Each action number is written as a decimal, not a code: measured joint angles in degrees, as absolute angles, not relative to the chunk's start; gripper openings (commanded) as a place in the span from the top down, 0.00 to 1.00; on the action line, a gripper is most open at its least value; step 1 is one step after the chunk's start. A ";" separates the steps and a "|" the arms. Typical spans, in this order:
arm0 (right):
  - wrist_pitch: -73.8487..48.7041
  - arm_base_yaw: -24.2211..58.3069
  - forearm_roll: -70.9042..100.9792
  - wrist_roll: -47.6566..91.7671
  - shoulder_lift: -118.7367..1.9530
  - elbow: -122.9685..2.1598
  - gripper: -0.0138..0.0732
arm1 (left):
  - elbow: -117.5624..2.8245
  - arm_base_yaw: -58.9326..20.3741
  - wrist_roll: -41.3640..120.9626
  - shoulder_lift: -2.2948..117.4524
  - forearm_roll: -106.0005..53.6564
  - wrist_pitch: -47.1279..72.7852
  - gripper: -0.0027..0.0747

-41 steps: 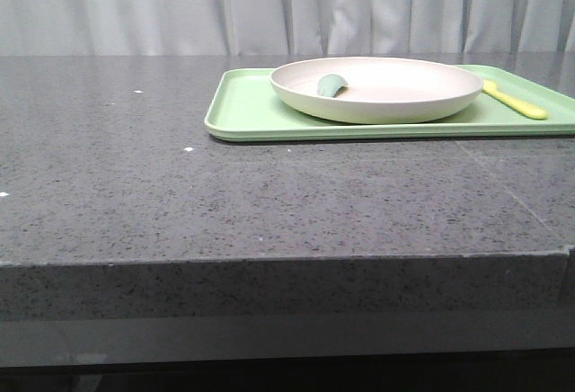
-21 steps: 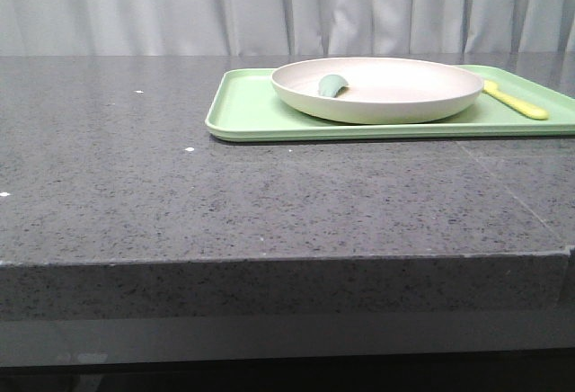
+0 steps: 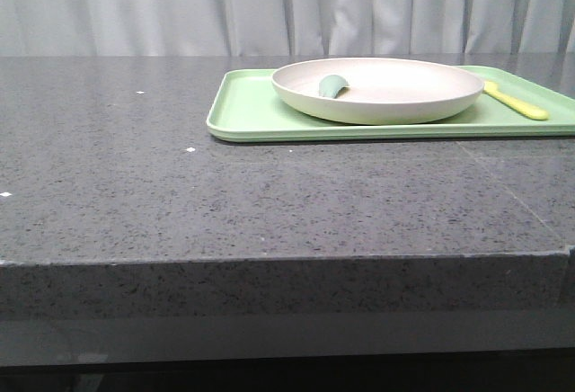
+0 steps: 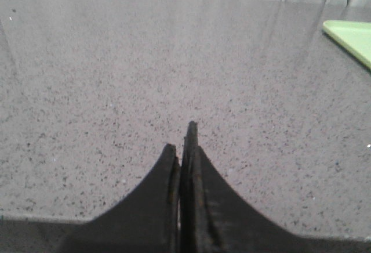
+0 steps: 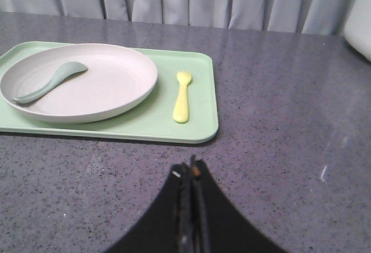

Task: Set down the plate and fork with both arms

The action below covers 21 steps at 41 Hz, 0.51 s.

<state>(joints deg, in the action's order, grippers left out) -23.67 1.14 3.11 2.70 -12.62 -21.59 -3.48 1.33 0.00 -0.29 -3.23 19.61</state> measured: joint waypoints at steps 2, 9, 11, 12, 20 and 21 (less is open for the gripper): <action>-23.67 1.14 3.11 2.70 -12.52 -21.59 0.92 | -2.30 1.33 0.00 -0.29 -3.23 18.07 0.99; -23.67 1.14 3.11 2.70 -12.52 -21.59 0.92 | 0.32 1.33 0.00 -0.29 -3.23 10.48 0.99; -23.67 1.14 3.11 2.70 -12.52 -21.59 0.92 | 0.32 1.33 0.00 -0.29 -3.23 9.33 0.99; -23.67 1.14 3.11 2.70 -12.52 -21.59 0.92 | 0.32 1.33 0.00 -0.29 -3.23 8.92 0.99; -23.67 1.14 3.11 2.70 -12.52 -21.59 0.92 | 0.32 1.33 0.00 -0.29 -3.23 7.93 0.99; -23.67 1.14 3.11 2.70 -12.52 -21.59 0.92 | 0.32 1.33 0.00 -0.29 -3.23 7.93 0.99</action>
<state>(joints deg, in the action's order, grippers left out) -23.67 1.14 3.11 2.70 -12.52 -21.59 0.32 1.33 0.00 -0.29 -3.23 7.93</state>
